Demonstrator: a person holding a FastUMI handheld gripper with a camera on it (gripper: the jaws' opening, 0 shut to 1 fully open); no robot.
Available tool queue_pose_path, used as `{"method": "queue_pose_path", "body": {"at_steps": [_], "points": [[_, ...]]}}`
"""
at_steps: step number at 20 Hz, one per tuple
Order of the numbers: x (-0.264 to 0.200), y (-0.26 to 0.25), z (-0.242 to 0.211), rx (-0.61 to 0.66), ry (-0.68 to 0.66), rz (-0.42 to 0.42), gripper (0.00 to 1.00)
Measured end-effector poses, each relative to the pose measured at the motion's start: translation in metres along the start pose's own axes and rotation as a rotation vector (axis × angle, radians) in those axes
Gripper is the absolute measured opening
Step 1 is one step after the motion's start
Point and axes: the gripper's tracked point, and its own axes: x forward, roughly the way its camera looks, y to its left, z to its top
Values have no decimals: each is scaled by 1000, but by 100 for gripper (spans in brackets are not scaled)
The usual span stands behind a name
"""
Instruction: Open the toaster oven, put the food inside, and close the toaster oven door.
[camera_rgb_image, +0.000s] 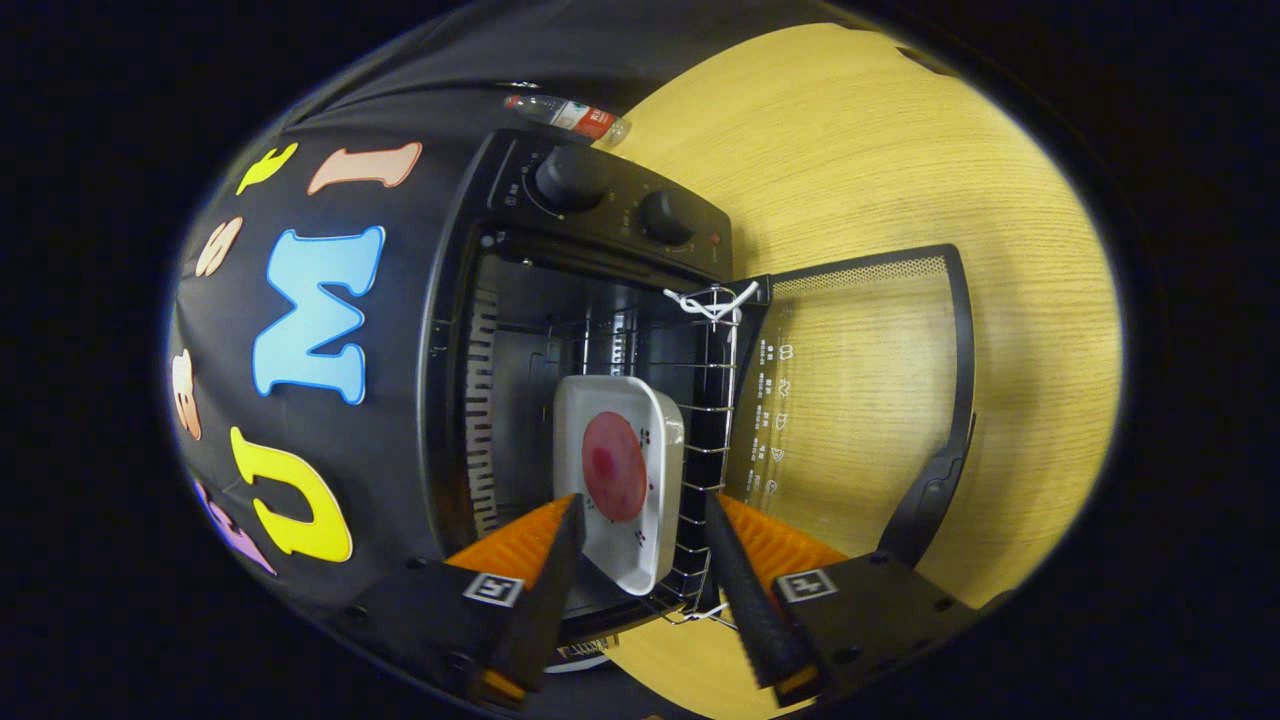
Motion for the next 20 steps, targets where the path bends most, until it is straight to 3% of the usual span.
{"method": "queue_pose_path", "body": {"at_steps": [1, 6, 16, 20], "points": [[-5, -2, -1, -21, 19, -4, 98], [-45, -3, -5, -249, 82, 17, 98], [-122, -28, 9, -717, 85, 97, 98], [-135, -50, 9, -924, 98, 79, 98]]}}
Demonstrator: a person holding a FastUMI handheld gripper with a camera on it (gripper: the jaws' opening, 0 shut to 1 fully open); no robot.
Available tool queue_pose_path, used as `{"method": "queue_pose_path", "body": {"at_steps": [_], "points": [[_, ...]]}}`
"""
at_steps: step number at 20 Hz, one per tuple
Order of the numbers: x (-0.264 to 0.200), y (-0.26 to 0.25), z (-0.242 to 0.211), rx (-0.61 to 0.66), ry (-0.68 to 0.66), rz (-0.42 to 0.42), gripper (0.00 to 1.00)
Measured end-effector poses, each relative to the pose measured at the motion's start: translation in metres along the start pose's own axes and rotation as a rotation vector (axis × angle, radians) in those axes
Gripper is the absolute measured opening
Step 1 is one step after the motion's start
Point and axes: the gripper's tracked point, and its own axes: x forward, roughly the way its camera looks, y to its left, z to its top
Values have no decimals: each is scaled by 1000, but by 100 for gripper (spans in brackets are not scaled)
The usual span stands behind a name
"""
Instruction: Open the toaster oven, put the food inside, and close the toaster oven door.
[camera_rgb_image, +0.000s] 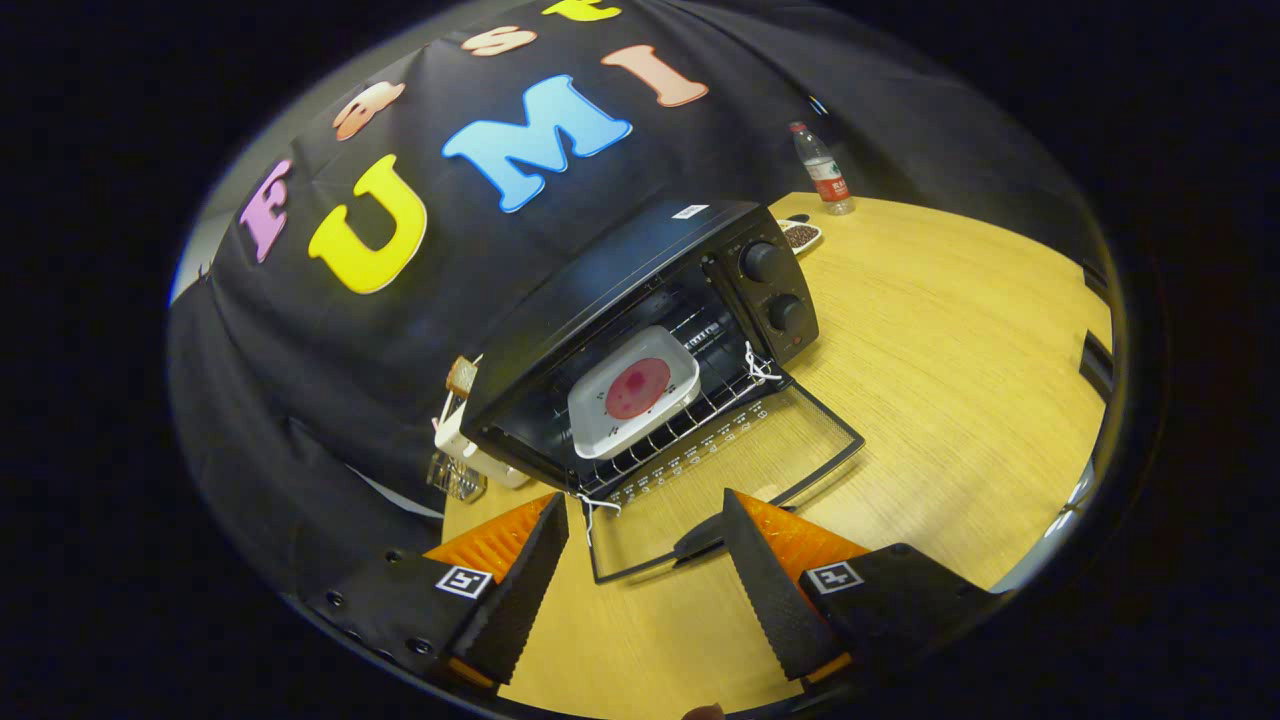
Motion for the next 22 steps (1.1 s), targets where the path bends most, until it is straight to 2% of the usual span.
{"method": "queue_pose_path", "body": {"at_steps": [5, 9, 15, 22], "points": [[-1, -15, -27, -209, 60, -37, 98], [10, -28, -46, -300, 138, -73, 98], [28, -43, -68, -359, 252, -111, 98], [48, -62, -74, -399, 348, -170, 99]]}}
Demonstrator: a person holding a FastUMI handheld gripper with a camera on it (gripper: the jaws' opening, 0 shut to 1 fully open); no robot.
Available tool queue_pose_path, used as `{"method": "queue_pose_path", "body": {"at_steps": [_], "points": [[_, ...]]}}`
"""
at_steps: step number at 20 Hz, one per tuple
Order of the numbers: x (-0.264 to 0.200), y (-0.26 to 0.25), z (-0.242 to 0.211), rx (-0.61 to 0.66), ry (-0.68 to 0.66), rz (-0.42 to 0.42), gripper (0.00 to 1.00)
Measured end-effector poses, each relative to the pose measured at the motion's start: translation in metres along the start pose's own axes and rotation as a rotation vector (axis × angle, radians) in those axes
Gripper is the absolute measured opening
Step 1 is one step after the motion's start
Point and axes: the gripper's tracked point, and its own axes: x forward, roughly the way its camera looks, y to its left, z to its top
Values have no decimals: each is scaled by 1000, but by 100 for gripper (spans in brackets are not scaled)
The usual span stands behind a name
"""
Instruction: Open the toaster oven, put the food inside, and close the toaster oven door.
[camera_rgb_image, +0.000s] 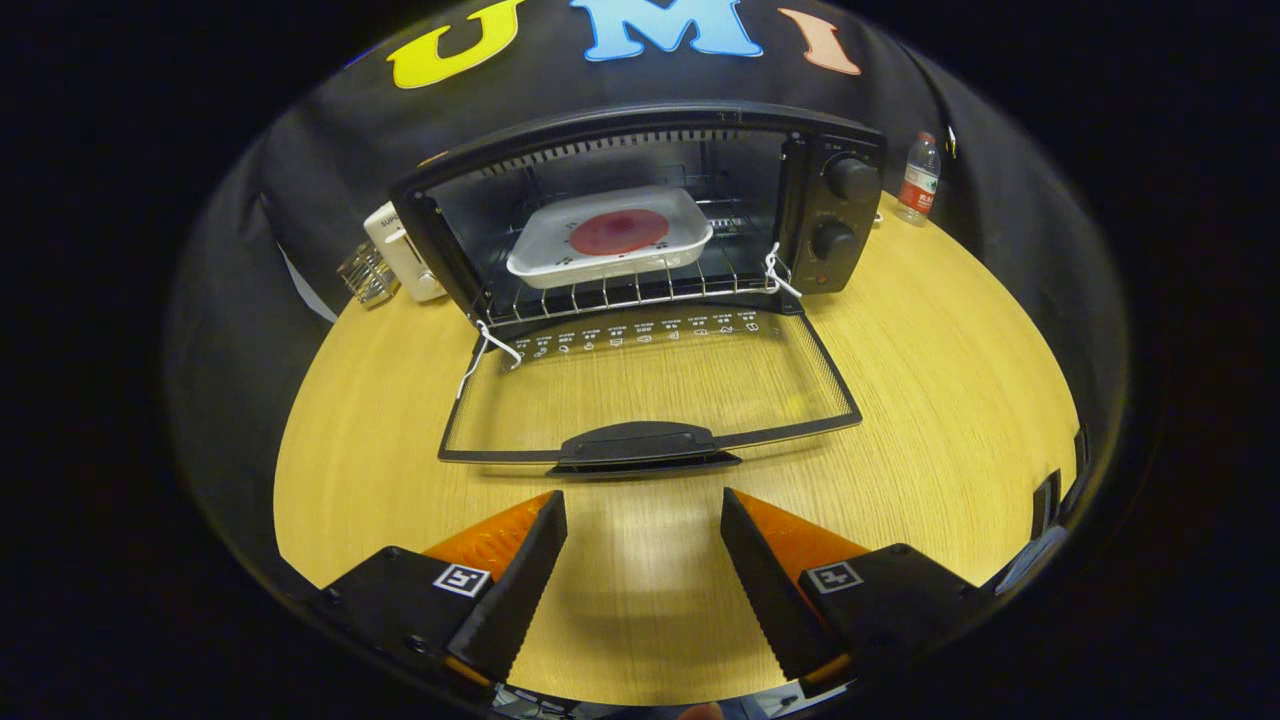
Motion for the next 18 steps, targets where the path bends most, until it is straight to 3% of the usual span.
{"method": "queue_pose_path", "body": {"at_steps": [10, 18], "points": [[26, -2, 1, -28, 48, 15, 99], [24, -2, 2, -59, 10, 16, 98]]}}
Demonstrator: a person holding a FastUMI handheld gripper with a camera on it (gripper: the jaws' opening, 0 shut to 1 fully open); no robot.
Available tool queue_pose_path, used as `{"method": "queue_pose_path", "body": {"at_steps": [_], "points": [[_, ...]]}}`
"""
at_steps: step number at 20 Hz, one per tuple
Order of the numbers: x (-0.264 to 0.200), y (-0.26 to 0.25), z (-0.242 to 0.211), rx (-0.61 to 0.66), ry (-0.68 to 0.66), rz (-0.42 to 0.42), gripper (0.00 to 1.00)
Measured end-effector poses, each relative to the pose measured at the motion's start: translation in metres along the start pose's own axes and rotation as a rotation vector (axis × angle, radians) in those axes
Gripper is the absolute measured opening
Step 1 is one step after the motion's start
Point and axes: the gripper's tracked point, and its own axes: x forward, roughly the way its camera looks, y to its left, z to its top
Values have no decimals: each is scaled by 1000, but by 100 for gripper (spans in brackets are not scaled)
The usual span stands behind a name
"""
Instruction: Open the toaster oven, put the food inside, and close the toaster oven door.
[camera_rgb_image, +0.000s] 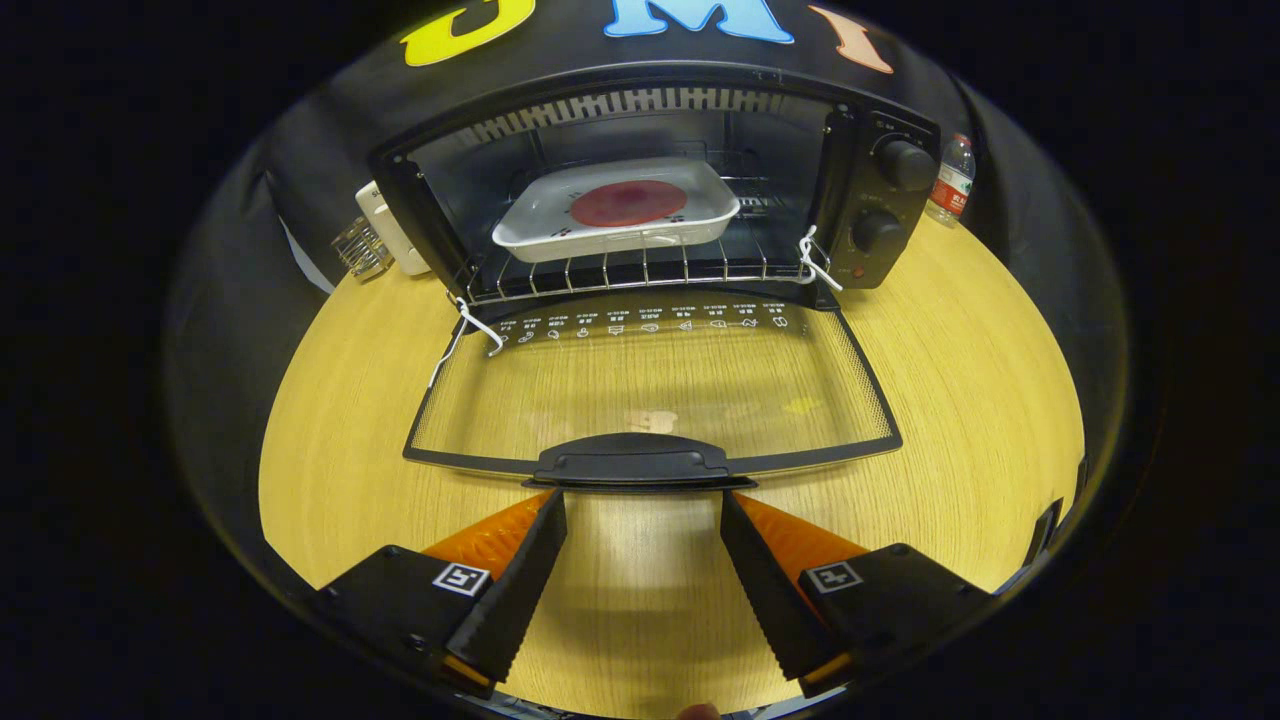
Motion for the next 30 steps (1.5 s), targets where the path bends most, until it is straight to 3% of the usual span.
{"method": "queue_pose_path", "body": {"at_steps": [30], "points": [[-71, 3, 63, -54, -293, -9, 97]]}}
